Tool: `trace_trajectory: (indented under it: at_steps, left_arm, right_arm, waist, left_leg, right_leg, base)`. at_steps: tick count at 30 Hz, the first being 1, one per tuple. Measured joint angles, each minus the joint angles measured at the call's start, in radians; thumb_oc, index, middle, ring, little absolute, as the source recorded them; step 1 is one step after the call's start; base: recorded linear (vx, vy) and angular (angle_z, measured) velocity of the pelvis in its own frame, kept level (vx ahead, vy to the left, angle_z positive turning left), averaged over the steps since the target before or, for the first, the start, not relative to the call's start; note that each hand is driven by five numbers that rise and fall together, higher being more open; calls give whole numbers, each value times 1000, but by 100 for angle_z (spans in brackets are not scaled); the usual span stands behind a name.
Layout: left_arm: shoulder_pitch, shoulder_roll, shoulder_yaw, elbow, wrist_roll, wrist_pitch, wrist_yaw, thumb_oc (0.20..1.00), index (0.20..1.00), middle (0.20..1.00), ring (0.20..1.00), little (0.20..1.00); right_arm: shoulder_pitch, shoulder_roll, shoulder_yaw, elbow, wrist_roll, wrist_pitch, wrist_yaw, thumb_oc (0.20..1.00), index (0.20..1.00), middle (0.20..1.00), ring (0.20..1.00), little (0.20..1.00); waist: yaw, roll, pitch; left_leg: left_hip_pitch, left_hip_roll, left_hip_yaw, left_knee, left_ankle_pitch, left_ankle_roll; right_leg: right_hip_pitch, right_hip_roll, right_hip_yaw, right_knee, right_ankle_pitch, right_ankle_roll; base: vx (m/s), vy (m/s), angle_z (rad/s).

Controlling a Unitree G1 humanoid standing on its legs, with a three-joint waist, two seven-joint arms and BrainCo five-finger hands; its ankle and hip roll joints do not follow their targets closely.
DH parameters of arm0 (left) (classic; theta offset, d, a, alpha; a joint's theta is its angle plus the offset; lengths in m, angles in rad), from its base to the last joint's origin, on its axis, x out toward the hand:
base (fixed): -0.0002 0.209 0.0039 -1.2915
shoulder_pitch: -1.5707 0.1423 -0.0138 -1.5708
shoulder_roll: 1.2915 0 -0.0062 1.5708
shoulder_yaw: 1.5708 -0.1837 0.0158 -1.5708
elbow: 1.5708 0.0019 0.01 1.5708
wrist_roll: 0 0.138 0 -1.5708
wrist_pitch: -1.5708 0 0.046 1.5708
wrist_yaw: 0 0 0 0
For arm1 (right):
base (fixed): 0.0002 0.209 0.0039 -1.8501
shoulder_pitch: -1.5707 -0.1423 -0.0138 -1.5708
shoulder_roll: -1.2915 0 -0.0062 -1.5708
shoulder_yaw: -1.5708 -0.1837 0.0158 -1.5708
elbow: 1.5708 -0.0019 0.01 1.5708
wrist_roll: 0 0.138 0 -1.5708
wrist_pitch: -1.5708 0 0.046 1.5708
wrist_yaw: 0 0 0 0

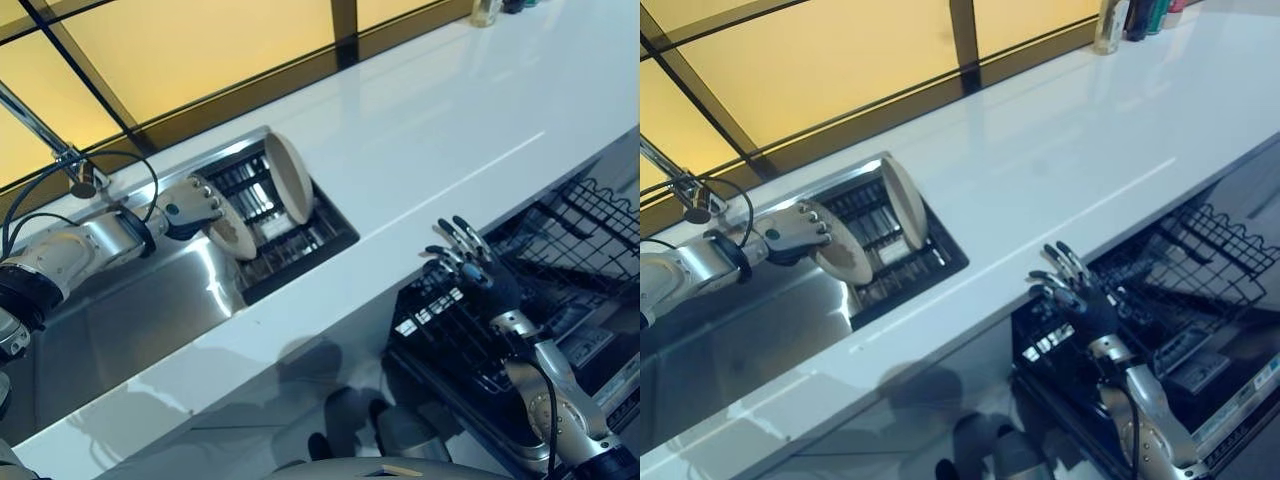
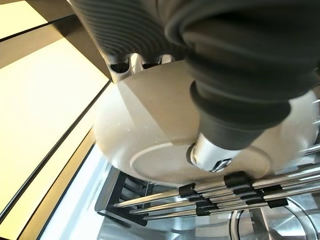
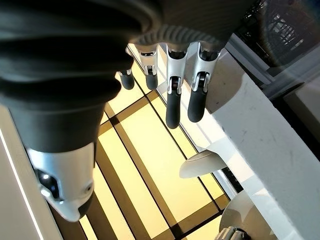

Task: Pick up plates and place into dishwasher.

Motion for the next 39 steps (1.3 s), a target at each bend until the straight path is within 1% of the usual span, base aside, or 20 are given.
trace_trajectory:
  at_steps: [7,19,22,24,27,30,33,36,39]
  left_arm:
    - [20,0,1,2,1,-11,10,200,200,200,200,200]
    - [50,0,18,4,32,-19,90,200,200,200,200,200]
    - [70,1,46,-1,33,-18,134,200,200,200,200,200]
    - [73,10,66,-10,36,-17,181,200,200,200,200,200]
    - [75,28,102,-35,29,-15,237,200,200,200,200,200]
    - [84,43,152,-83,-45,-12,285,200,200,200,200,200]
    - [119,56,226,-120,-163,-12,335,200,200,200,200,200]
    - [198,55,351,-163,-300,-19,352,200,200,200,200,200]
    - [265,41,447,-186,-415,-62,351,200,200,200,200,200]
  right_arm:
    - [0,0,0,3,0,0,4,1000,1000,1000,1000,1000]
    - [0,1,0,3,0,3,9,1000,1000,1000,1000,1000]
    - [0,1,0,3,0,2,9,1000,1000,1000,1000,1000]
    - [-1,1,0,3,2,2,12,1000,1000,1000,1000,1000]
    - [-1,1,0,3,3,2,13,1000,1000,1000,1000,1000]
    - [-1,2,2,3,3,1,9,1000,1000,1000,1000,1000]
    - [-1,6,6,3,3,-3,1,1000,1000,1000,1000,1000]
    - [0,32,7,3,1,-24,-11,1000,1000,1000,1000,1000]
    - [0,44,8,3,-1,-44,-25,1000,1000,1000,1000,1000]
  waist:
    - [0,0,0]
    - [6,-1,1]
    - [8,-2,1]
    - [12,-6,-1]
    - [27,-9,-3]
    - [38,-11,-6]
    - [41,-16,-22]
    - [45,-21,-49]
    - [65,-26,-83]
  left_leg:
    - [2,1,1,6,-2,-3]
    - [4,4,1,7,-2,-3]
    - [19,6,1,4,-2,-3]
    - [22,6,2,4,-3,-4]
    - [29,9,10,3,-4,-6]
    - [39,12,9,2,-6,-8]
    - [39,14,5,1,-6,-9]
    - [40,15,-1,-4,-6,-10]
    - [40,14,-8,-9,-6,-9]
  right_leg:
    - [3,1,0,1,0,0]
    - [6,3,0,2,0,0]
    - [21,4,-1,-3,0,0]
    - [24,5,-2,-3,0,0]
    - [25,-3,-24,-1,1,1]
    - [40,0,-26,-5,2,0]
    - [48,1,-28,-17,7,-8]
    - [56,2,-36,-35,14,-15]
    - [59,1,-40,-43,14,-15]
  base:
    - [0,0,0]
    - [0,0,0]
    - [0,0,0]
    - [-4,6,-2]
    - [-22,14,-10]
    - [-40,10,0]
    - [-69,14,4]
    - [-84,24,4]
    - [-101,28,5]
